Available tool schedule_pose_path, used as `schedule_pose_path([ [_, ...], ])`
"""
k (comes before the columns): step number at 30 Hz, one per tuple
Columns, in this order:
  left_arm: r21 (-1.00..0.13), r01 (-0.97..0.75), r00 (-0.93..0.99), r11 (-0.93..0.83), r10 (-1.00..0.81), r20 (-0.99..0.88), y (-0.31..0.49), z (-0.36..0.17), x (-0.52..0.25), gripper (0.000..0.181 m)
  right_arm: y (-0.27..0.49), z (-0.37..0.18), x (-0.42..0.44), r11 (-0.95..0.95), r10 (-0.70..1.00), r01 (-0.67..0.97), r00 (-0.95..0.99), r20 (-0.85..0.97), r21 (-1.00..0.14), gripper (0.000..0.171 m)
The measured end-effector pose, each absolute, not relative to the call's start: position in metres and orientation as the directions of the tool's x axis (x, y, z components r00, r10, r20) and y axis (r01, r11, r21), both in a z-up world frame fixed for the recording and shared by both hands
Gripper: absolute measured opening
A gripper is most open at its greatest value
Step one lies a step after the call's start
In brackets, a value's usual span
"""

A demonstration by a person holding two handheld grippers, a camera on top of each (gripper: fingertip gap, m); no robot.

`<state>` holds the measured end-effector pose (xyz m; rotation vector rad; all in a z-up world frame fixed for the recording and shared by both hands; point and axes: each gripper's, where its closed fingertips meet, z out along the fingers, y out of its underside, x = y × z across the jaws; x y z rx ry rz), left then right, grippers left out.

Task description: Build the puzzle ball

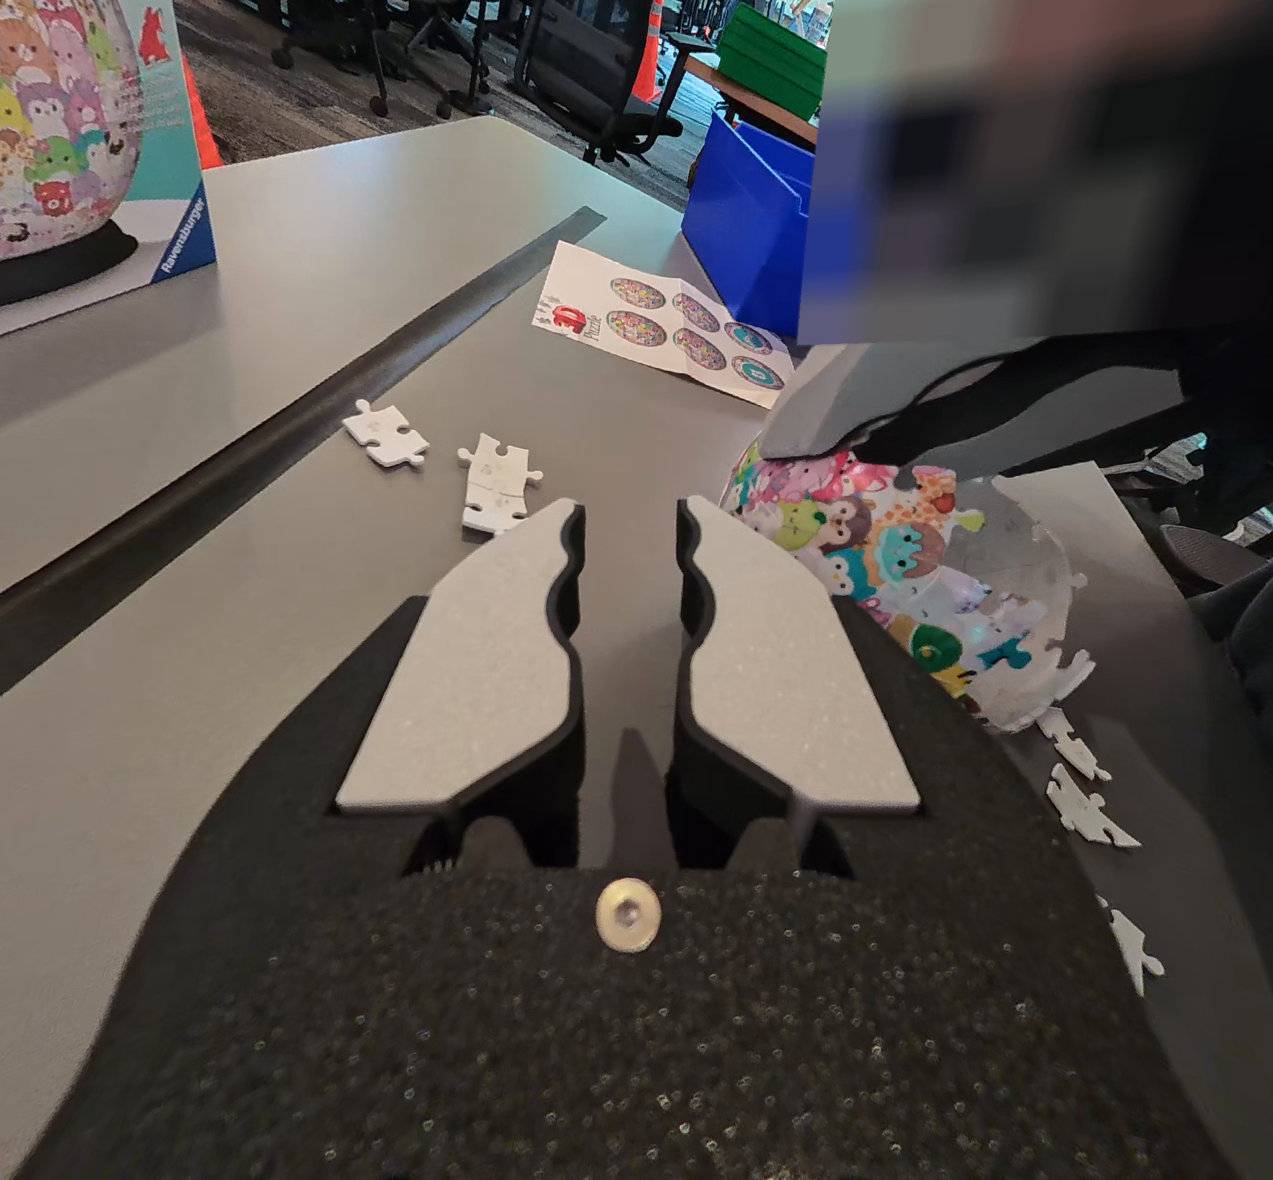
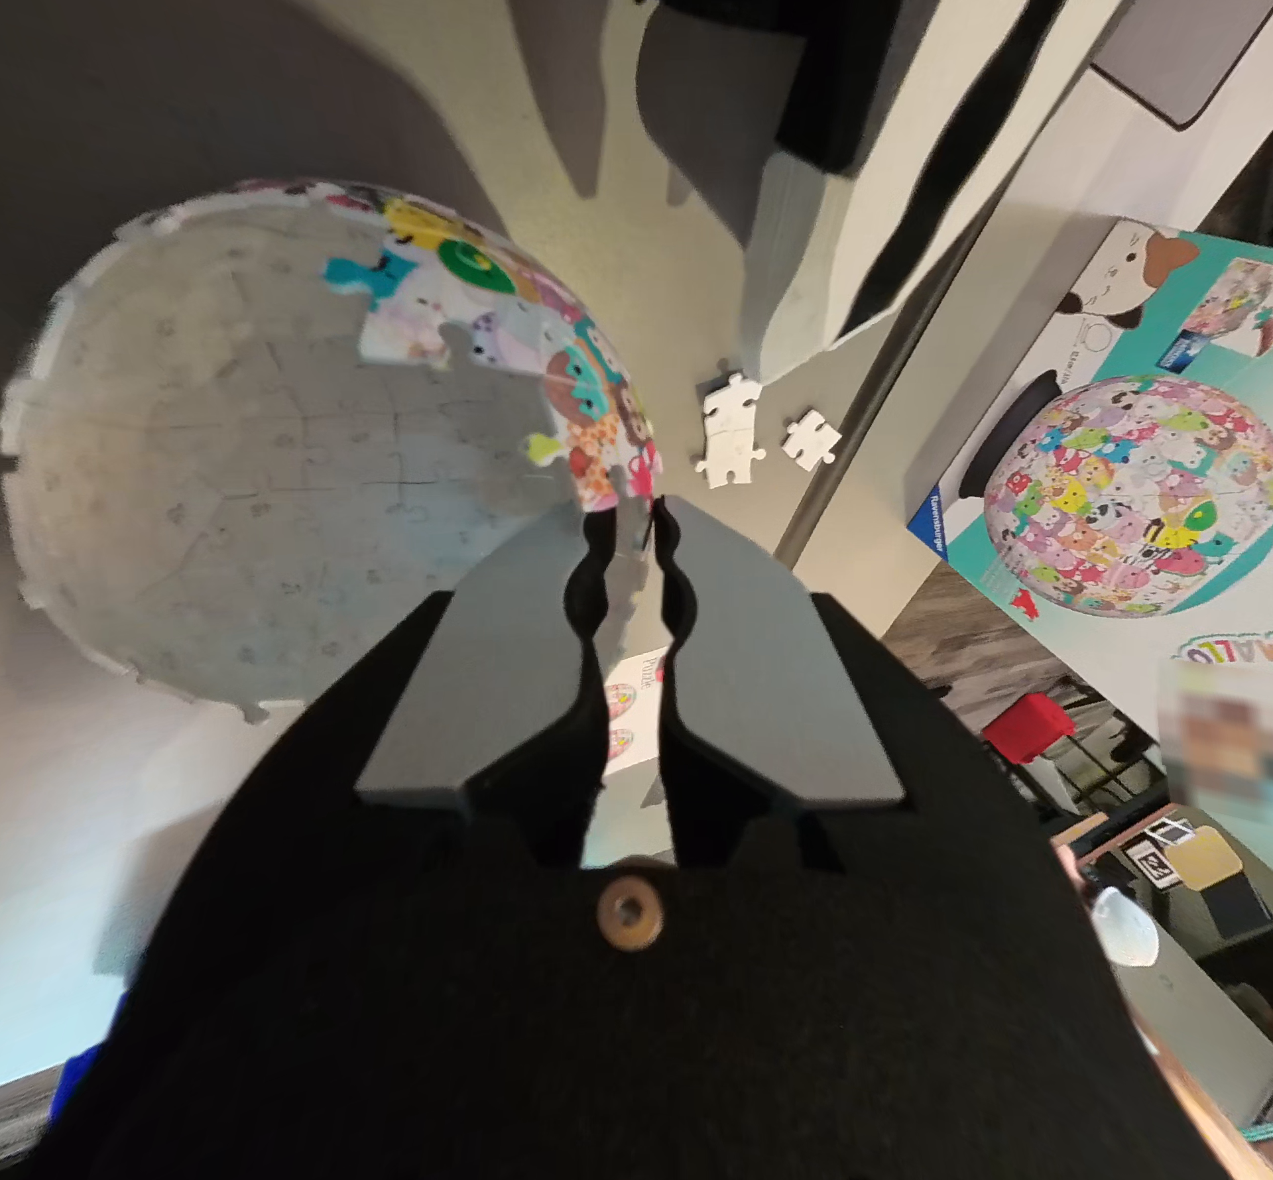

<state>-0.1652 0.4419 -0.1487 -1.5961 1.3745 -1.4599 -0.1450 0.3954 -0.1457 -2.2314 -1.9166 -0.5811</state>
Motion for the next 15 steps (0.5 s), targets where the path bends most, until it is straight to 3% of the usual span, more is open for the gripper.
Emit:
schedule_pose_path([
  [15,-0.892,-0.335,-0.172,-0.303,-0.911,0.374,0.432,-0.151,-0.162,0.019,0.393,-0.142,-0.15,-0.096,0.893,0.983,0.015,0.449,0.157,0.004],
])
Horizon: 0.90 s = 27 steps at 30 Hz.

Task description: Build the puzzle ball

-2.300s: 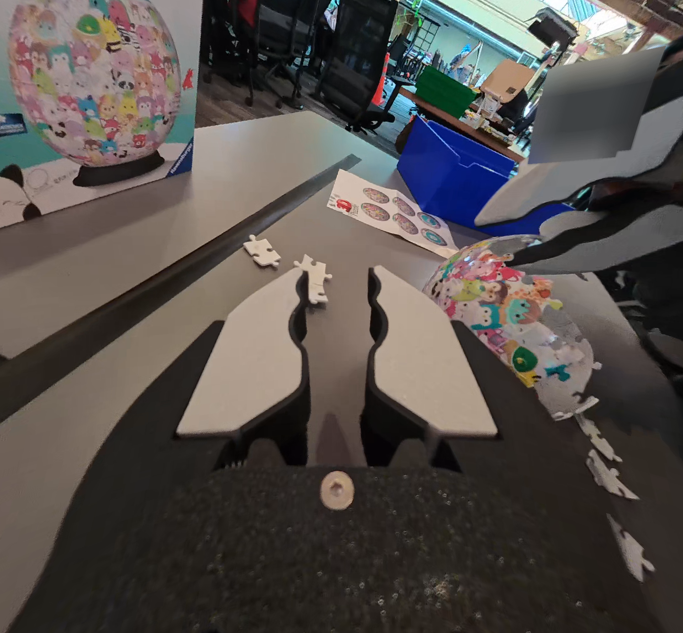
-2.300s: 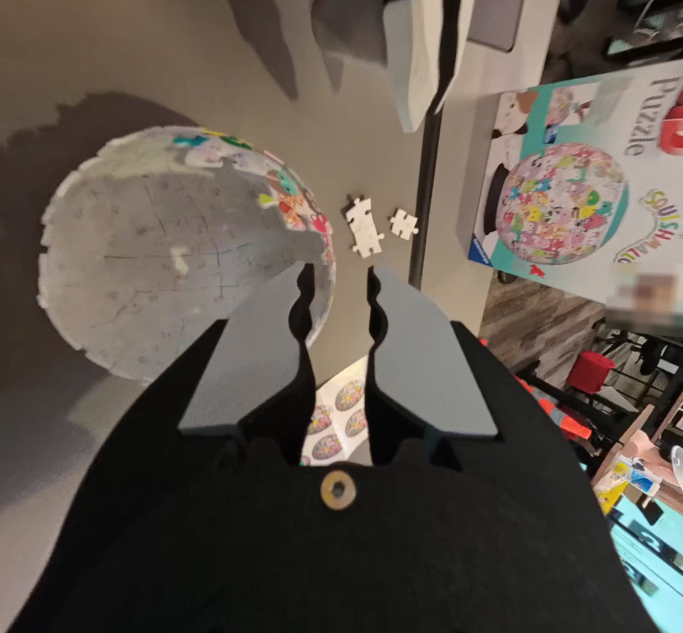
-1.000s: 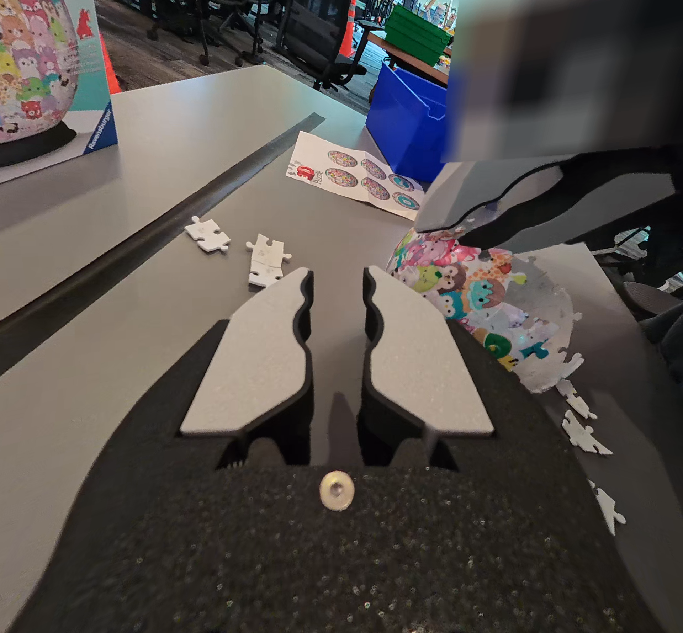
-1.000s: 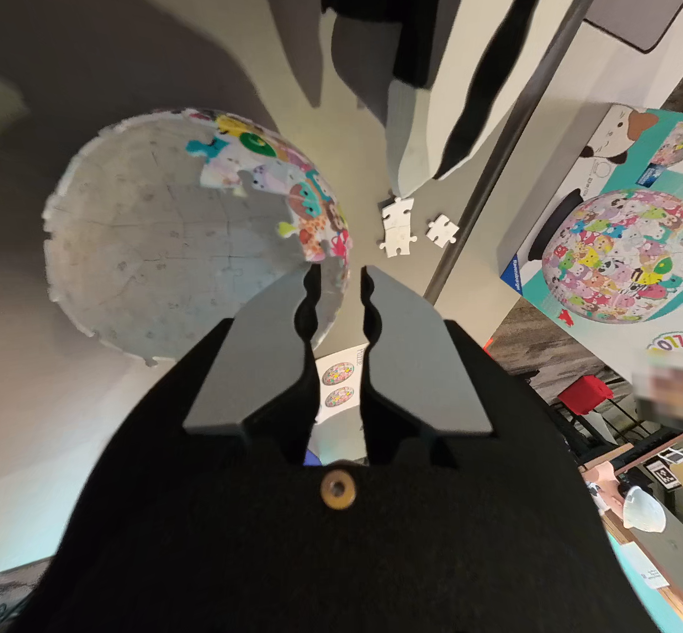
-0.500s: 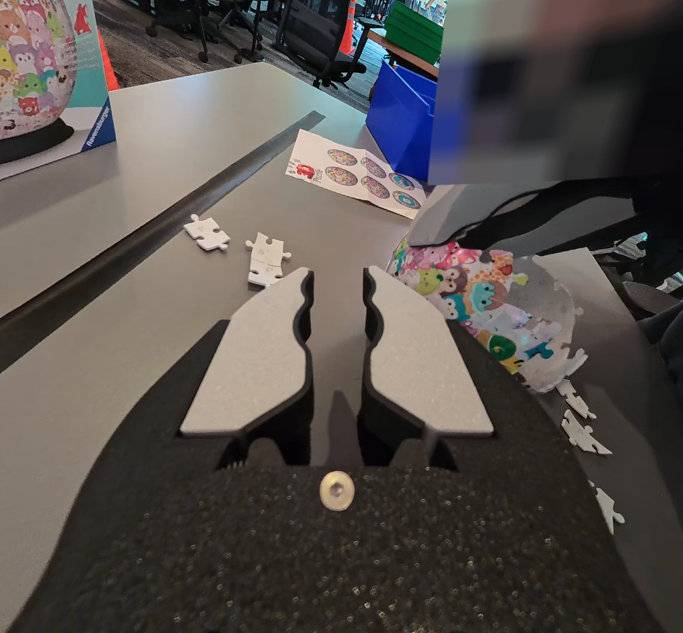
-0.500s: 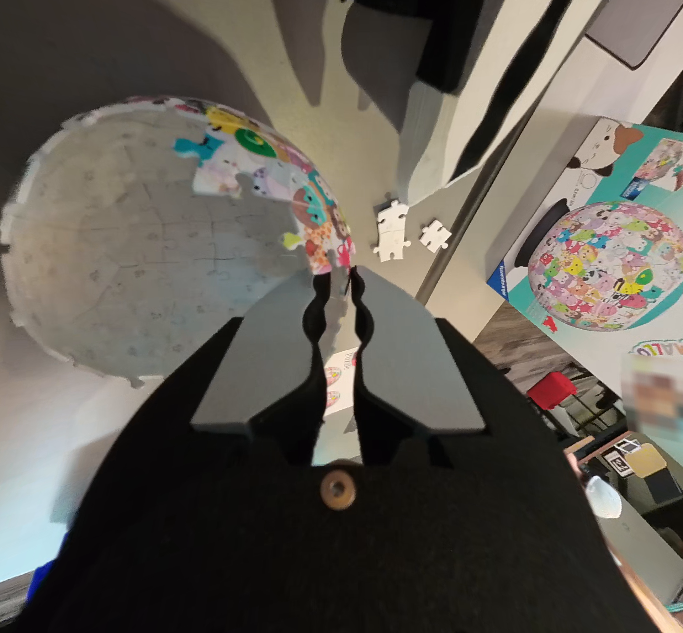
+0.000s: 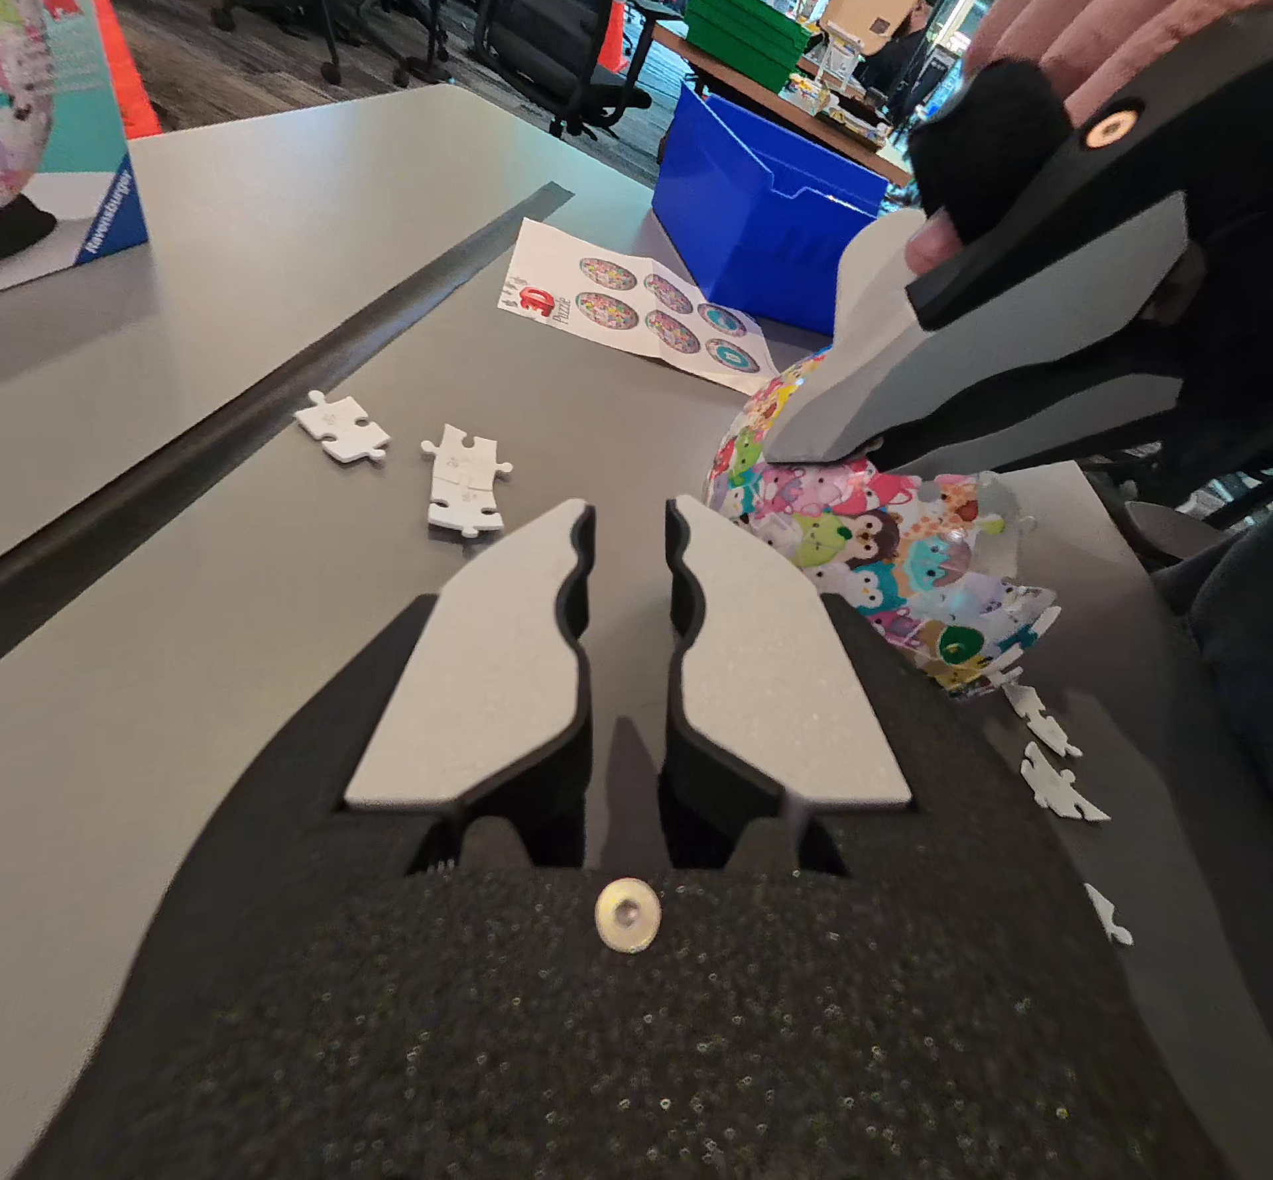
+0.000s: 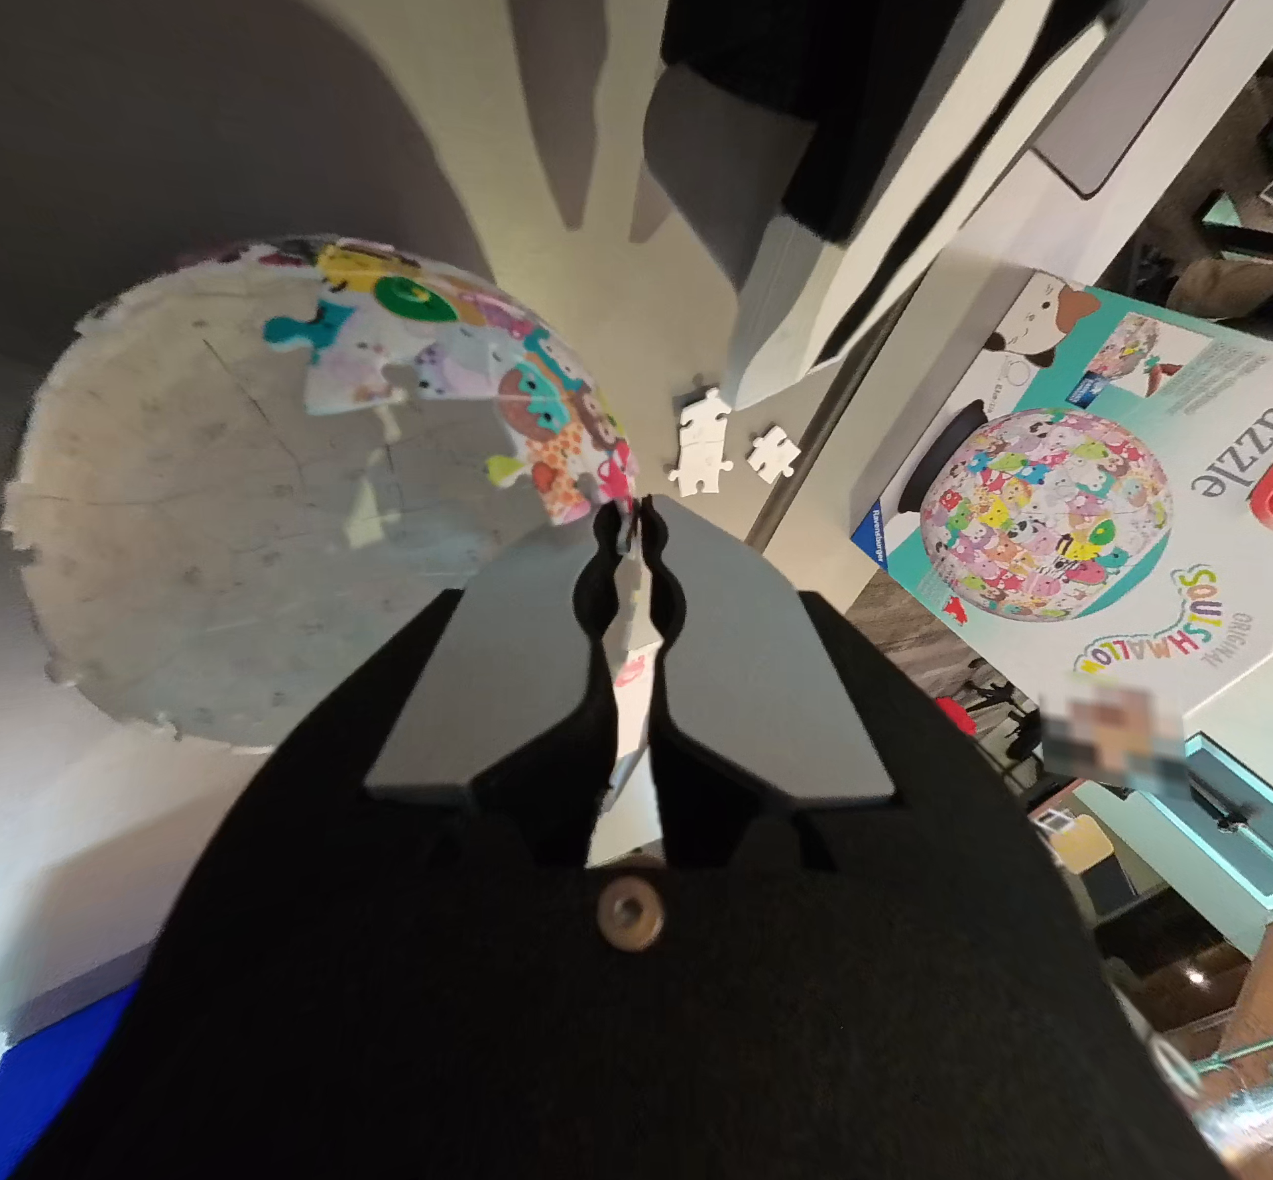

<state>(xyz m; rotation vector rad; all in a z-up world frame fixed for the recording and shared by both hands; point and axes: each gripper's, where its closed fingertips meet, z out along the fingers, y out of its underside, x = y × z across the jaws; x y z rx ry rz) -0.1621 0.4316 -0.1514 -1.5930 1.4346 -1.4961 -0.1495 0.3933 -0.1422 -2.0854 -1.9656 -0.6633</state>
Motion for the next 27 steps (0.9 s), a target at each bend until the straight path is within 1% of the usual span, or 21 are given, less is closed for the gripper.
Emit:
schedule_pose_path([
  [2,-0.892,-0.347,-0.191,-0.29,-0.909,0.37,0.428,-0.152,-0.161,0.011,0.394,-0.142,-0.15,-0.073,0.89,0.983,-0.012,0.456,0.169,0.004],
  [6,-0.885,-0.387,-0.235,-0.258,-0.901,0.365,0.417,-0.157,-0.154,0.007,0.395,-0.14,-0.154,-0.053,0.872,0.983,-0.04,0.488,0.176,0.005],
  [10,-0.87,-0.441,-0.277,-0.22,-0.889,0.364,0.406,-0.163,-0.148,0.0,0.393,-0.137,-0.152,-0.044,0.862,0.982,-0.056,0.503,0.185,0.018],
  [14,-0.87,-0.445,-0.291,-0.212,-0.885,0.364,0.405,-0.164,-0.144,0.0,0.394,-0.134,-0.153,-0.008,0.848,0.98,-0.099,0.521,0.2,0.012],
  [20,-0.887,-0.38,-0.329,-0.262,-0.858,0.395,0.405,-0.15,-0.151,0.0,0.395,-0.135,-0.153,0.027,0.837,0.977,-0.139,0.529,0.213,0.004],
  [22,-0.879,-0.385,-0.352,-0.28,-0.836,0.42,0.401,-0.149,-0.154,0.0,0.395,-0.135,-0.153,0.032,0.836,0.977,-0.143,0.53,0.213,0.003],
  [27,-0.88,-0.396,-0.346,-0.262,-0.845,0.408,0.399,-0.152,-0.154,0.0,0.396,-0.134,-0.155,0.03,0.834,0.979,-0.137,0.534,0.203,0.003],
])
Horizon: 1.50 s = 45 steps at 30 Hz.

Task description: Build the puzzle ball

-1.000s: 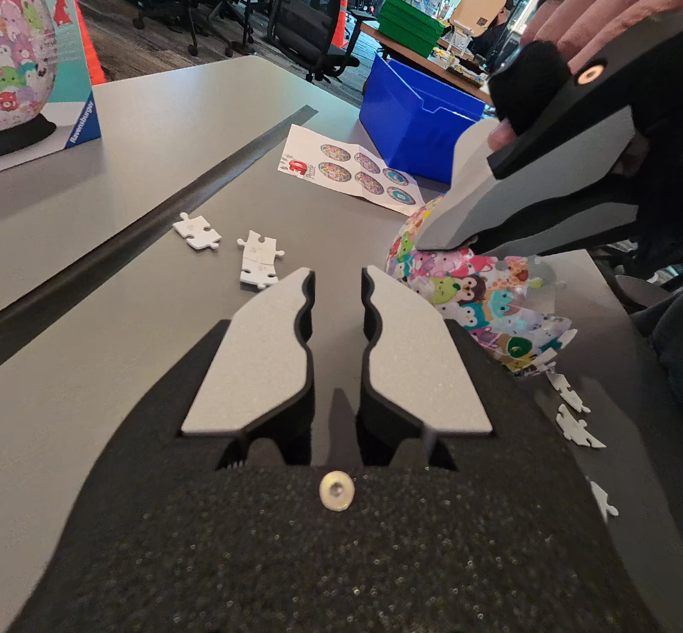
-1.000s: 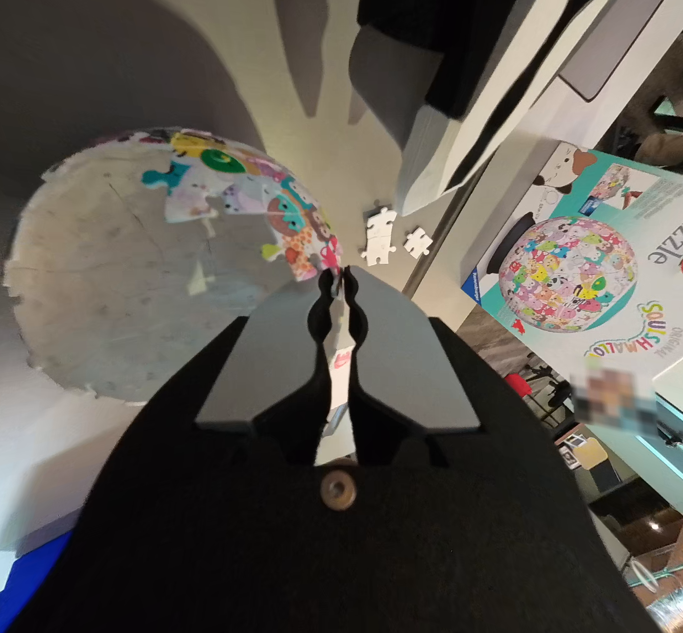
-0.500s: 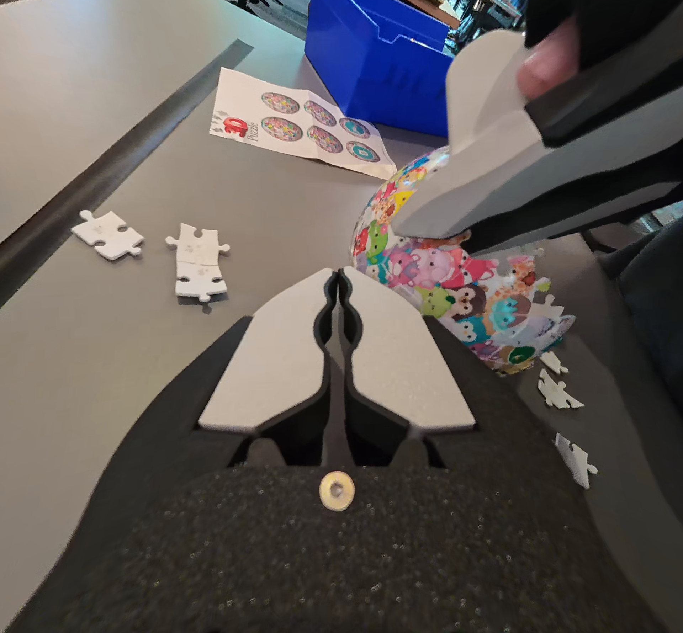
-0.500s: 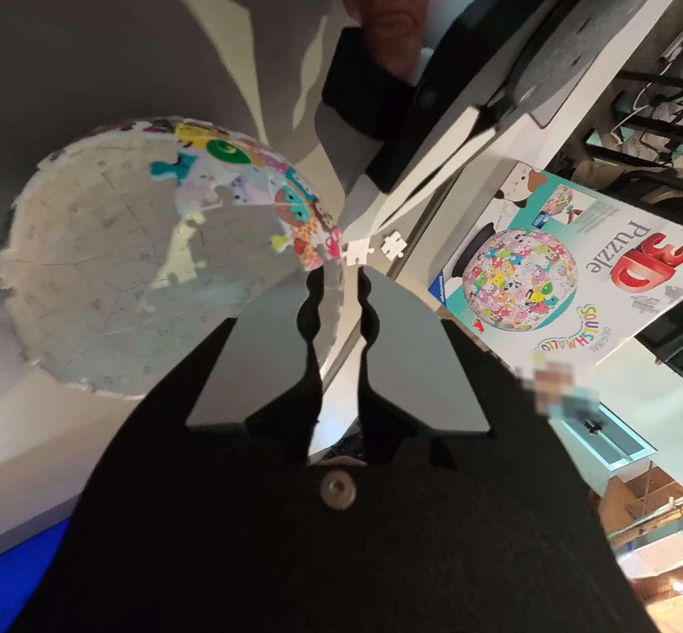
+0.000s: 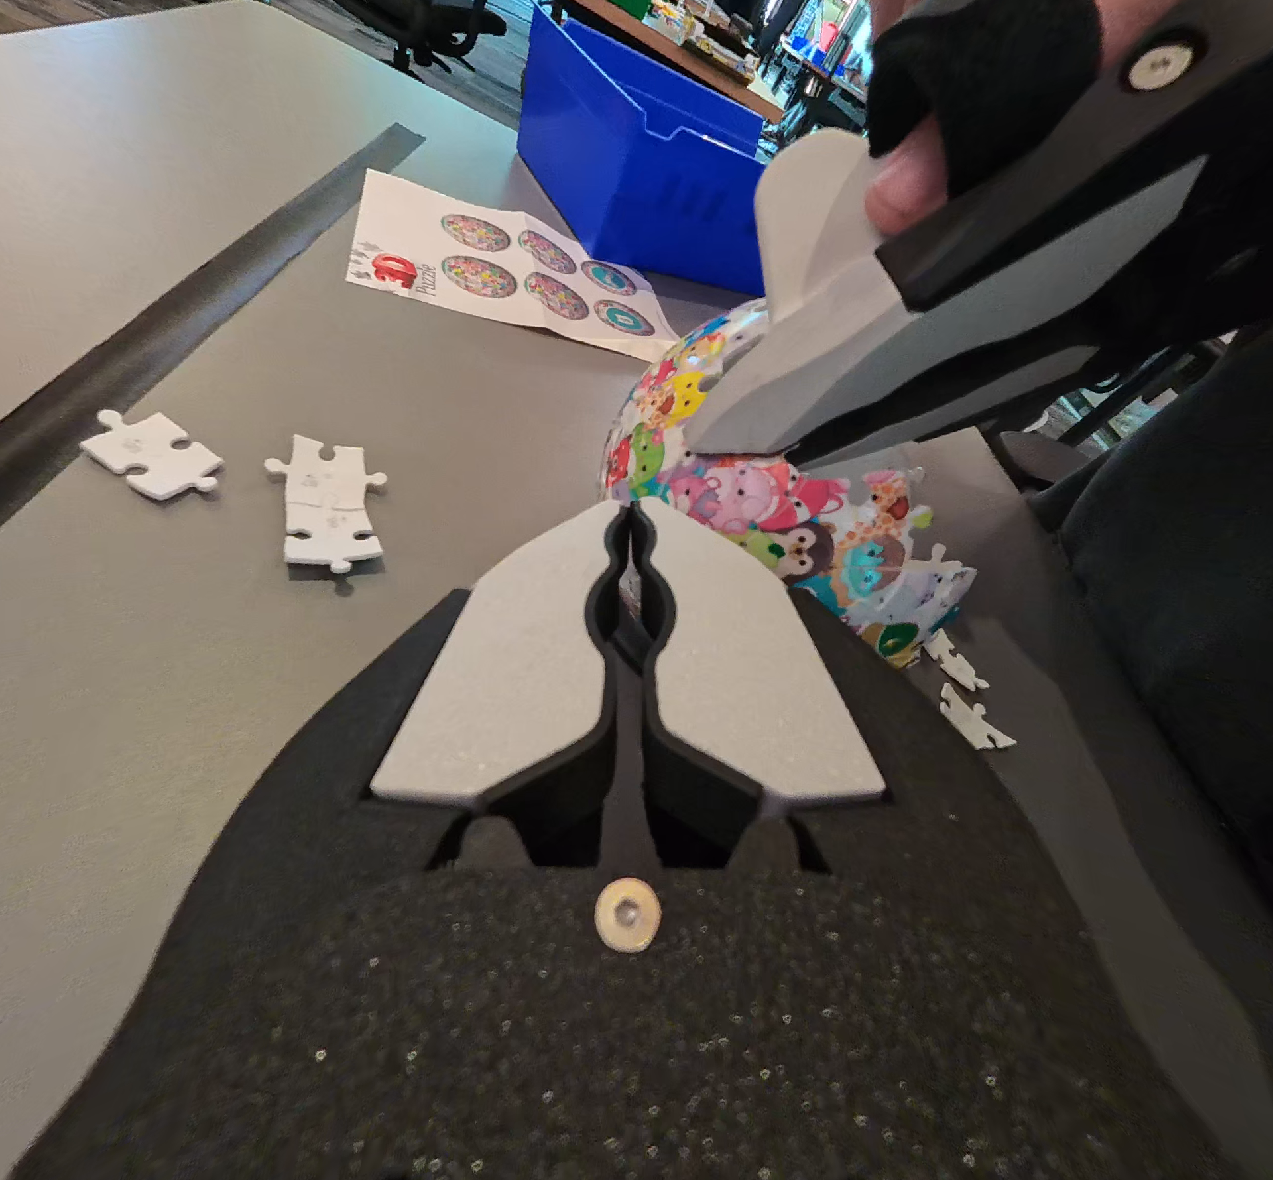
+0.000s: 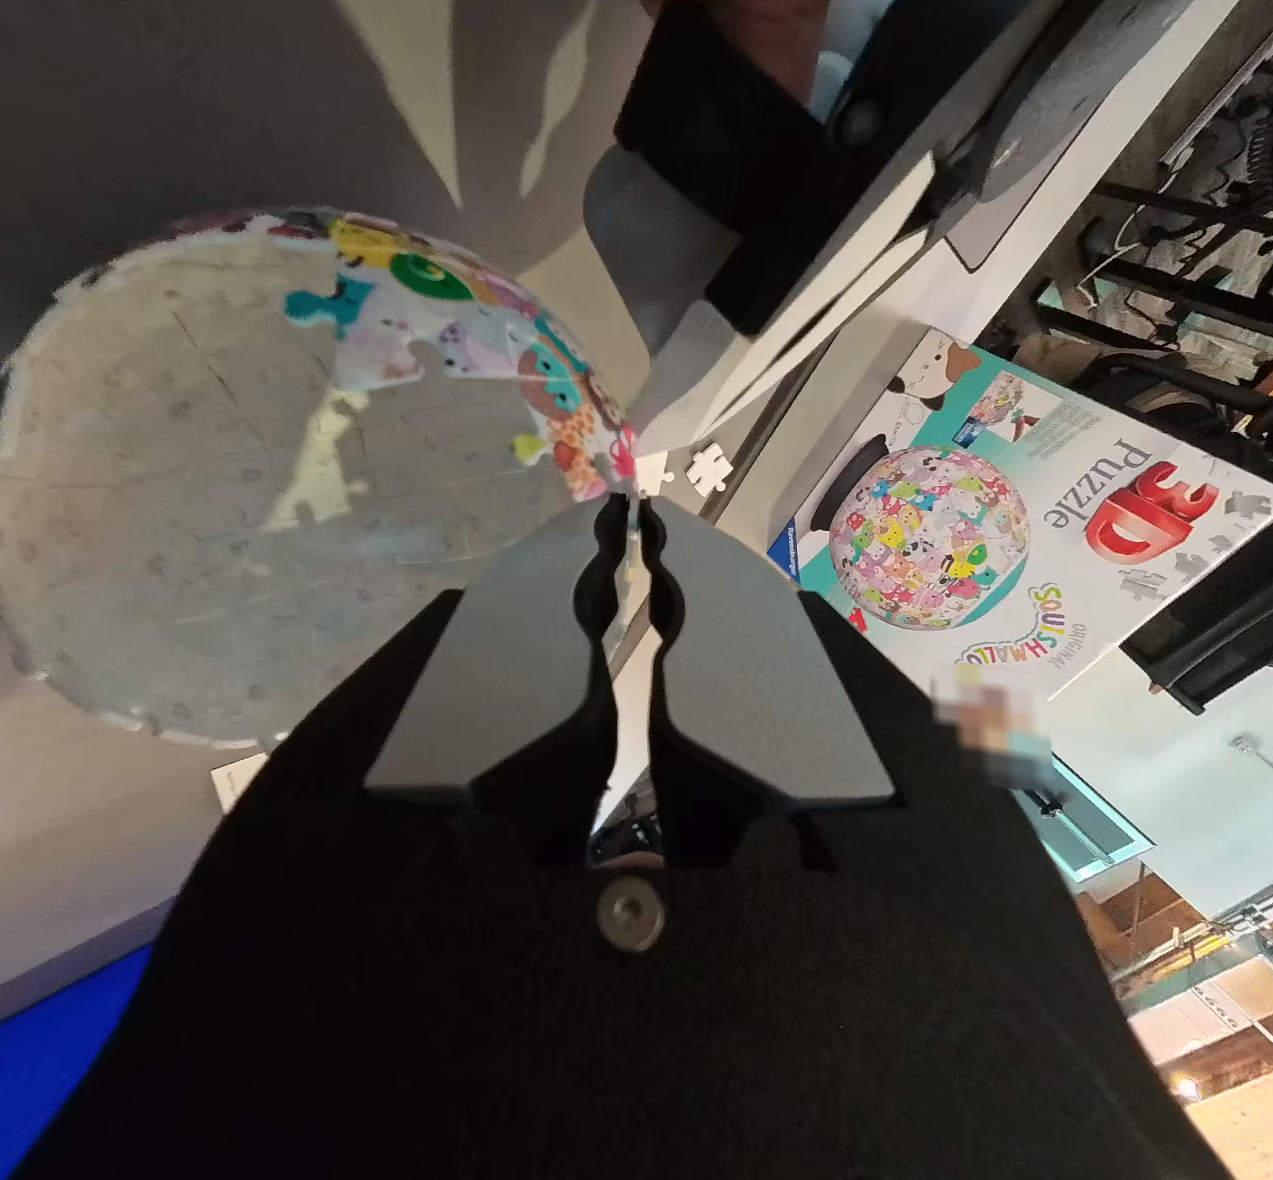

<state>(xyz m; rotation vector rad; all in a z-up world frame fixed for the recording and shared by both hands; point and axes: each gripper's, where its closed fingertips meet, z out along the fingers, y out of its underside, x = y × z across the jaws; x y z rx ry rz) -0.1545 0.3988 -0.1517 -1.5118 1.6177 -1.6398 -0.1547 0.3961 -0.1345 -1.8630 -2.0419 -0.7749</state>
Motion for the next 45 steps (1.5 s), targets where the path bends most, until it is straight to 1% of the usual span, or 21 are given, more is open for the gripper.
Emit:
schedule_pose_path([
  [11,-0.875,-0.415,-0.332,-0.251,-0.853,0.402,0.398,-0.156,-0.153,0.0,0.395,-0.133,-0.157,0.067,0.803,0.973,-0.185,0.567,0.222,0.003],
  [19,-0.872,-0.425,-0.334,-0.243,-0.853,0.401,0.396,-0.158,-0.152,0.0,0.392,-0.132,-0.156,0.073,0.809,0.972,-0.19,0.556,0.225,0.004],
  [20,-0.87,-0.426,-0.332,-0.247,-0.853,0.404,0.397,-0.158,-0.152,0.0,0.391,-0.133,-0.157,0.075,0.818,0.973,-0.185,0.544,0.218,0.012],
  [21,-0.87,-0.424,-0.332,-0.251,-0.851,0.407,0.397,-0.157,-0.152,0.0,0.389,-0.133,-0.158,0.072,0.831,0.975,-0.174,0.529,0.208,0.025],
  [23,-0.871,-0.414,-0.33,-0.264,-0.848,0.414,0.399,-0.156,-0.153,0.0,0.387,-0.131,-0.159,0.063,0.863,0.981,-0.145,0.484,0.183,0.036],
  [28,-0.878,-0.377,-0.308,-0.296,-0.854,0.42,0.41,-0.15,-0.156,0.0,0.389,-0.128,-0.165,0.082,0.924,0.986,-0.13,0.36,0.145,0.035],
  [30,-0.879,-0.36,-0.288,-0.312,-0.859,0.423,0.417,-0.149,-0.16,0.0,0.391,-0.132,-0.163,0.101,0.934,0.981,-0.151,0.325,0.165,0.035],
  [32,-0.879,-0.343,-0.269,-0.331,-0.862,0.429,0.424,-0.147,-0.163,0.0,0.39,-0.139,-0.162,0.124,0.942,0.978,-0.169,0.29,0.166,0.03],
  [34,-0.88,-0.328,-0.254,-0.343,-0.865,0.432,0.43,-0.145,-0.165,0.0,0.392,-0.146,-0.156,0.14,0.94,0.968,-0.195,0.281,0.207,0.03],
  [35,-0.881,-0.324,-0.249,-0.346,-0.867,0.432,0.431,-0.145,-0.166,0.0,0.392,-0.148,-0.155,0.152,0.936,0.964,-0.211,0.281,0.216,0.027],
  [38,-0.881,-0.325,-0.246,-0.342,-0.869,0.429,0.432,-0.145,-0.166,0.0,0.391,-0.152,-0.158,0.171,0.934,0.964,-0.224,0.278,0.202,0.02],
  [45,-0.88,-0.336,-0.25,-0.336,-0.869,0.427,0.43,-0.147,-0.165,0.0,0.397,-0.153,-0.158,0.249,0.889,0.93,-0.33,0.318,0.271,0.023],
])
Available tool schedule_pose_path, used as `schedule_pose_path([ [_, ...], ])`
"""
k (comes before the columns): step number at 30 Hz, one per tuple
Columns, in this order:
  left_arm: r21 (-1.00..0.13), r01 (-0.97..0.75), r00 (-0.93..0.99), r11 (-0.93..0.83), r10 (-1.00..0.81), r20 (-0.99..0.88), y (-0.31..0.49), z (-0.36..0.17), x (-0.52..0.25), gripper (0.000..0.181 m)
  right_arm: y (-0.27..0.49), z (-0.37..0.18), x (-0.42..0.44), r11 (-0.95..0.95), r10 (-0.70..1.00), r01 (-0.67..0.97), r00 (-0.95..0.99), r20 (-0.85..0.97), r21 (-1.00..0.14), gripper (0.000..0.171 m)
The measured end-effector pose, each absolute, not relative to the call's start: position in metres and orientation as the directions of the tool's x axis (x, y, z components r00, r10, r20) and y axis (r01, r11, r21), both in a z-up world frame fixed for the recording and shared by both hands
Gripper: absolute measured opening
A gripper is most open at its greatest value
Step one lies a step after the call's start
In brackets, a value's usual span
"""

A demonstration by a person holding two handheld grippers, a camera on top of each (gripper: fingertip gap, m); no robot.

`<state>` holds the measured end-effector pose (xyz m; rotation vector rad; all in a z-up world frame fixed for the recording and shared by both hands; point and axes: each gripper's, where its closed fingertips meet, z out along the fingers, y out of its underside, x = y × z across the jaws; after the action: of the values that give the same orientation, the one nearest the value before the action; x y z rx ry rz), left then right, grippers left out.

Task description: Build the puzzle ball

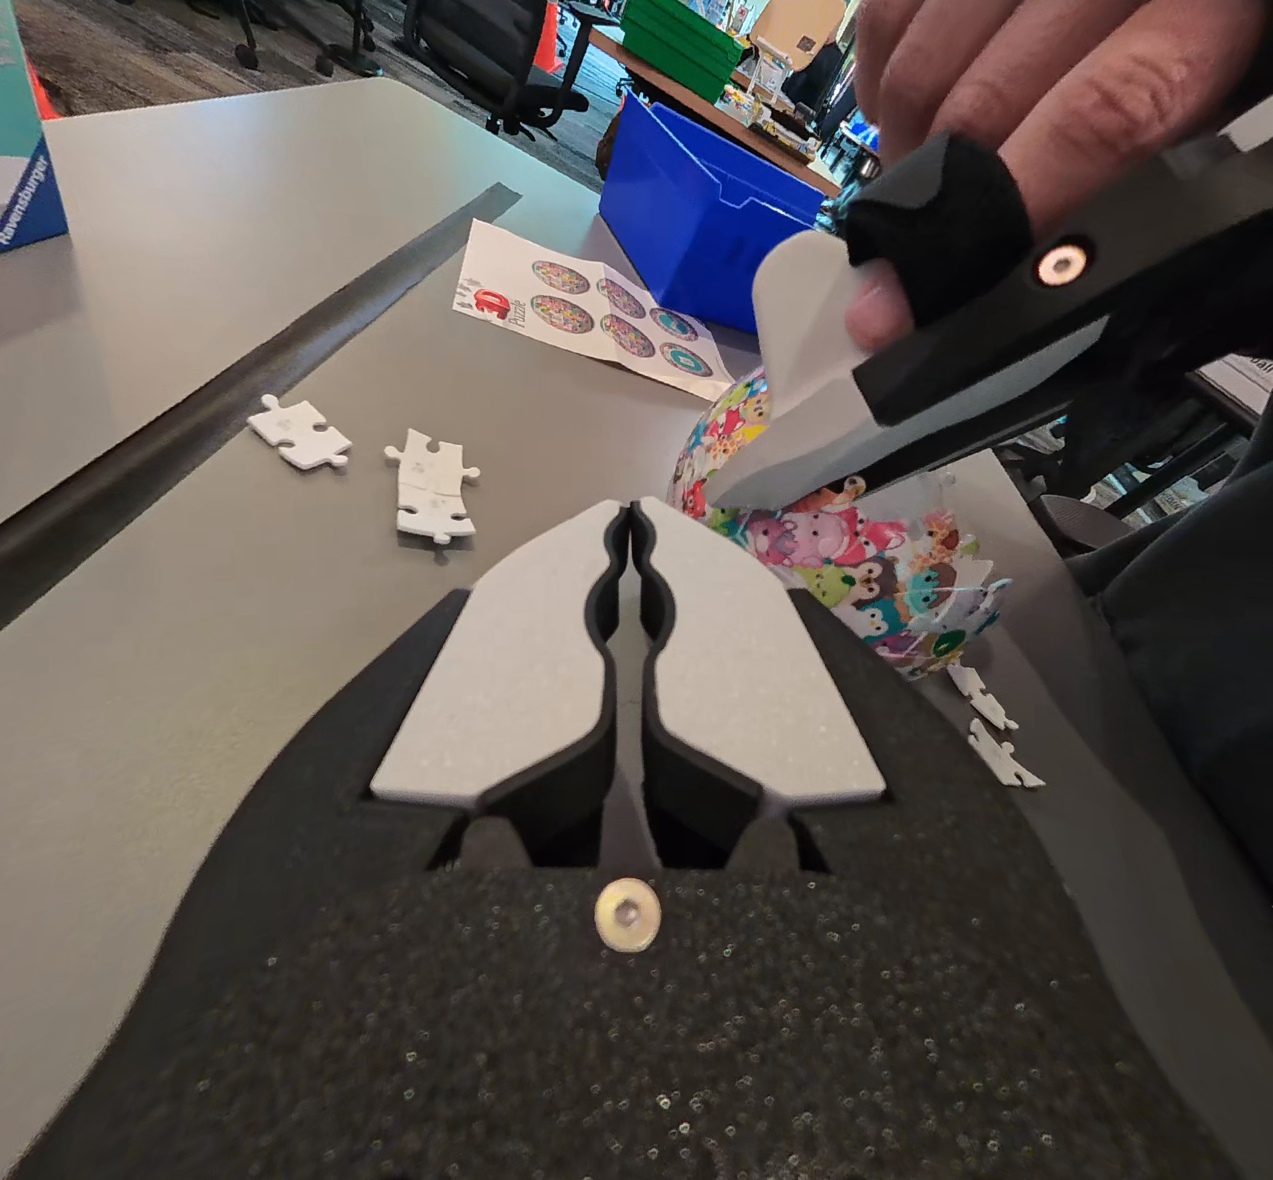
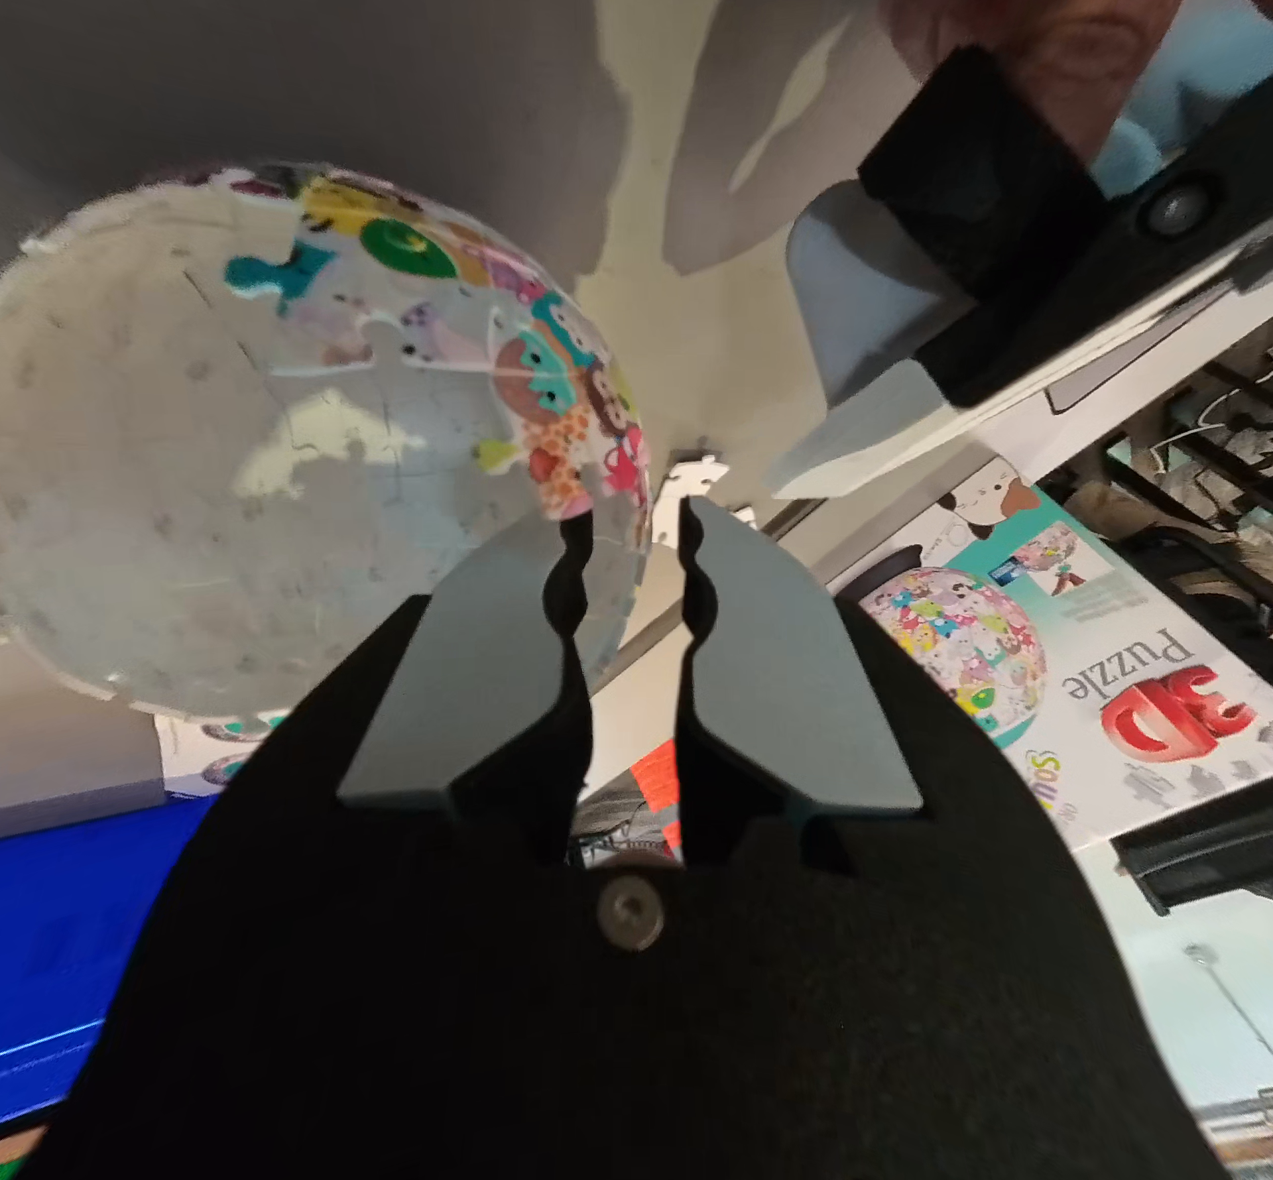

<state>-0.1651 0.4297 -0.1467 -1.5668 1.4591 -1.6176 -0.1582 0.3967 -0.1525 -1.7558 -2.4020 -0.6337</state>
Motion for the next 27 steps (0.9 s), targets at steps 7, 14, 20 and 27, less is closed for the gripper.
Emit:
schedule_pose_path([
  [7,-0.868,-0.352,-0.275,-0.349,-0.848,0.452,0.425,-0.147,-0.165,0.0,0.392,-0.148,-0.169,0.331,0.835,0.906,-0.411,0.366,0.264,0.024],
  [14,-0.867,-0.337,-0.272,-0.366,-0.844,0.462,0.428,-0.145,-0.166,0.0,0.393,-0.155,-0.169,0.37,0.822,0.869,-0.471,0.32,0.329,0.029],
  [20,-0.869,-0.333,-0.267,-0.366,-0.847,0.459,0.429,-0.145,-0.166,0.0,0.392,-0.161,-0.169,0.371,0.81,0.851,-0.492,0.318,0.371,0.023],
  [27,-0.871,-0.335,-0.263,-0.36,-0.852,0.454,0.428,-0.146,-0.166,0.0,0.395,-0.158,-0.17,0.348,0.787,0.861,-0.484,0.382,0.372,0.007],
])
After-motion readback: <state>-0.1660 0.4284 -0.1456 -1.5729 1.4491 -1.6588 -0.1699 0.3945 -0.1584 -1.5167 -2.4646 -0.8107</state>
